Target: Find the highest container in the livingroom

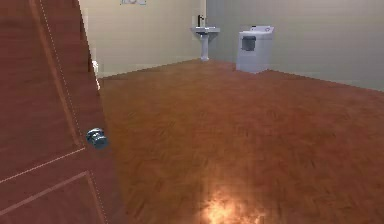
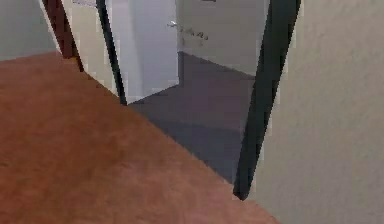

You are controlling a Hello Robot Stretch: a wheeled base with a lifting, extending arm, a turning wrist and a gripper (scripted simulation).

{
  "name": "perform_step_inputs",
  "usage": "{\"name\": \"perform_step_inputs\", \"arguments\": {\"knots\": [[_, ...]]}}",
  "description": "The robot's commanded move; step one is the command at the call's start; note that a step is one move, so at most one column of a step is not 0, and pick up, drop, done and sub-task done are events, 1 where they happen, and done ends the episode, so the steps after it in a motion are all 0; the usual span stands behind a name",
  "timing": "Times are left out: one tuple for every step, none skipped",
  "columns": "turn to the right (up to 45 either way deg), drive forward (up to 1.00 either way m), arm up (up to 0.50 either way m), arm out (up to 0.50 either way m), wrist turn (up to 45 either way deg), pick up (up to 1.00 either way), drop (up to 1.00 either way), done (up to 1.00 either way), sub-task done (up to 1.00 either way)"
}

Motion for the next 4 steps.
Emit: {"name": "perform_step_inputs", "arguments": {"knots": [[-18.0,0.00,0.00,0.00,0.0,0.00,0.00,0.00,0.00],[0.0,0.45,0.00,0.00,0.0,0.00,0.00,0.00,0.00],[-45.0,0.00,0.00,0.00,0.0,0.00,0.00,0.00,0.00],[-45.0,0.00,0.00,0.00,0.0,0.00,0.00,0.00,0.00]]}}
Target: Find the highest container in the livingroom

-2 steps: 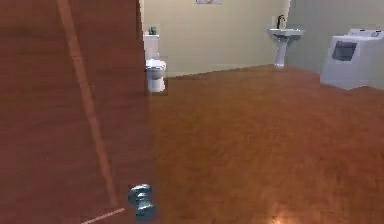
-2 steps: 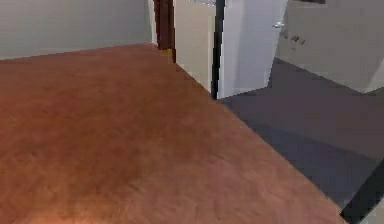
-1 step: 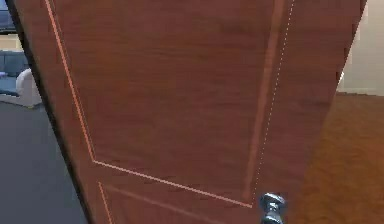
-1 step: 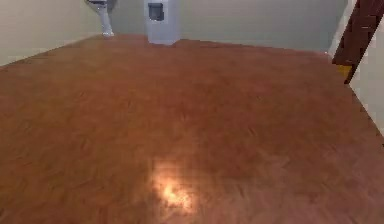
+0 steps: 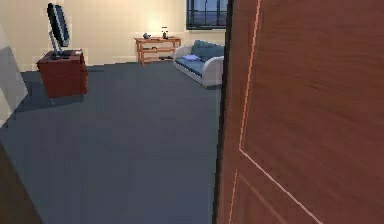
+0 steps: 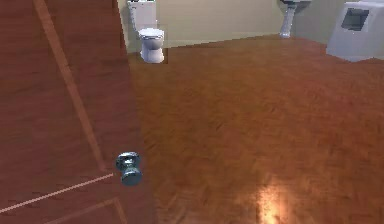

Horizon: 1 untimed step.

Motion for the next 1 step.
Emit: {"name": "perform_step_inputs", "arguments": {"knots": [[-6.0,0.00,0.00,0.00,0.0,0.00,0.00,0.00,0.00]]}}
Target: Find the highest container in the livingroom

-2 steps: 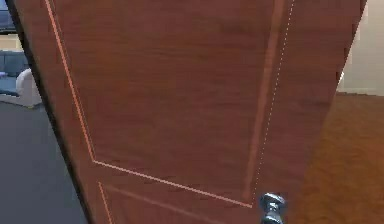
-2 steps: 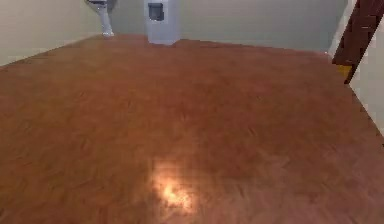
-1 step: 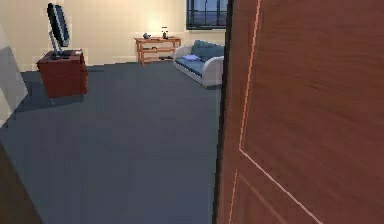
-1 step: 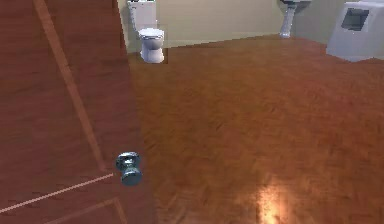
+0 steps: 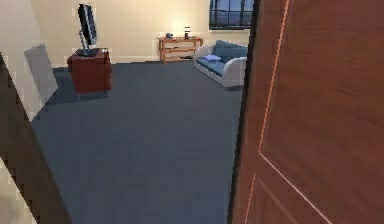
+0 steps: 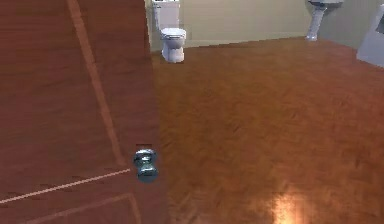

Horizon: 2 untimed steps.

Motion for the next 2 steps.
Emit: {"name": "perform_step_inputs", "arguments": {"knots": [[0.0,0.60,0.00,0.00,0.0,0.00,0.00,0.00,0.00],[-18.0,0.00,0.00,0.00,0.0,0.00,0.00,0.00,0.00]]}}
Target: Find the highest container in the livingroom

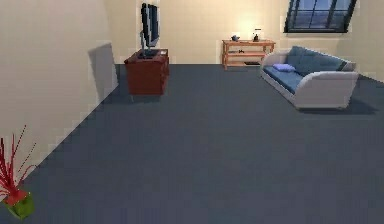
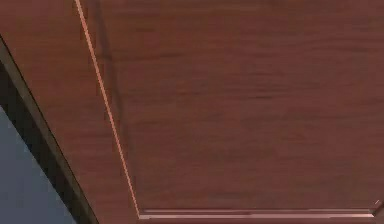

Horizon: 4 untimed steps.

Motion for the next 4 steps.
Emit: {"name": "perform_step_inputs", "arguments": {"knots": [[0.0,1.00,0.00,0.00,0.0,0.00,0.00,0.00,0.00],[-3.0,0.00,0.00,0.00,0.0,0.00,0.00,0.00,0.00],[0.0,1.00,0.00,0.00,0.0,0.00,0.00,0.00,0.00],[0.0,1.00,0.00,0.00,0.0,0.00,0.00,0.00,0.00]]}}
